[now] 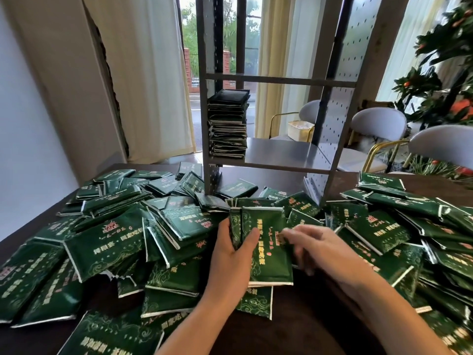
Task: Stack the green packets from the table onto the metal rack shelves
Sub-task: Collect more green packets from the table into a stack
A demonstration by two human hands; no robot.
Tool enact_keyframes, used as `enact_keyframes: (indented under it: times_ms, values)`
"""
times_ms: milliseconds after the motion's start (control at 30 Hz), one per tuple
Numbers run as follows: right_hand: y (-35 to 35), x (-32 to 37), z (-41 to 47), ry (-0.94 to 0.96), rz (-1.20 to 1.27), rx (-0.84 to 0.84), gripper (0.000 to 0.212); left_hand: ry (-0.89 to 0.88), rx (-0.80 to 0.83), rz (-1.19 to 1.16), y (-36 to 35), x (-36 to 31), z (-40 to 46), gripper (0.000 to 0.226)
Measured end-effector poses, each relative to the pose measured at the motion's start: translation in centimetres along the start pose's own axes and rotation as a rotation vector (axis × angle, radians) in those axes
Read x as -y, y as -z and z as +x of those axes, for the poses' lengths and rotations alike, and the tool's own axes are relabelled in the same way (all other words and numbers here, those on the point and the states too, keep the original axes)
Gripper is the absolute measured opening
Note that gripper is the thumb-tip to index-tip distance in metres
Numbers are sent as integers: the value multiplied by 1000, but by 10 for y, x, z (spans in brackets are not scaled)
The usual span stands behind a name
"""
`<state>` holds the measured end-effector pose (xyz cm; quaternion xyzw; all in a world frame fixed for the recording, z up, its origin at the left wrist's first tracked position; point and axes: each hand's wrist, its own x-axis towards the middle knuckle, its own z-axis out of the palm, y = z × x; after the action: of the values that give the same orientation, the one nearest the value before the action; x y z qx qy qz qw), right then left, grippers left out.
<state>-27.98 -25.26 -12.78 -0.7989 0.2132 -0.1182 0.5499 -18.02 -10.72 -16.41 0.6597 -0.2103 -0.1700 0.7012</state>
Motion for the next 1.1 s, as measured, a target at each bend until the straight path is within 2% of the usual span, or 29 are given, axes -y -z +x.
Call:
enact_keyframes:
  times_ms: [100, 133, 267, 333, 433, 500, 633, 733, 867, 1000, 1100]
  values:
    - [13, -20, 13, 71, -434, -378, 18, -11, -27, -16, 0, 2, 1, 51]
    - [12, -25, 14, 94, -547, -414, 14, -15, -35, -25, 1, 2, 2, 46]
    - [1, -32, 12, 25, -746, -230, 68, -22, -76, -82, 0, 3, 4, 24]
    - [-5, -29, 12, -5, -795, -209, 71, -18, -86, -88, 0, 1, 3, 24]
    - [-9, -23, 7, 16, -855, -257, 64, -27, -95, -78, 0, 1, 1, 26]
    - [-12, -22, 2, 59, -893, -294, 57, -20, -104, -77, 1, 1, 0, 38]
    - [-14, -23, -2, 114, -722, -443, 48, -54, -57, -16, 1, 1, -1, 69]
    - [-10, -24, -2, 184, -437, -566, 39, -24, -20, 85, 1, -8, -7, 69]
    - [-13, -26, -8, 278, -78, -572, 32, -17, -30, 123, 2, -10, -6, 63]
    - [-23, -20, -16, 516, -68, -500, 43, -6, -11, 112, 1, -11, -7, 62]
    - [-30, -23, -14, 672, -141, -452, 36, -22, -12, 43, 3, -5, -2, 61]
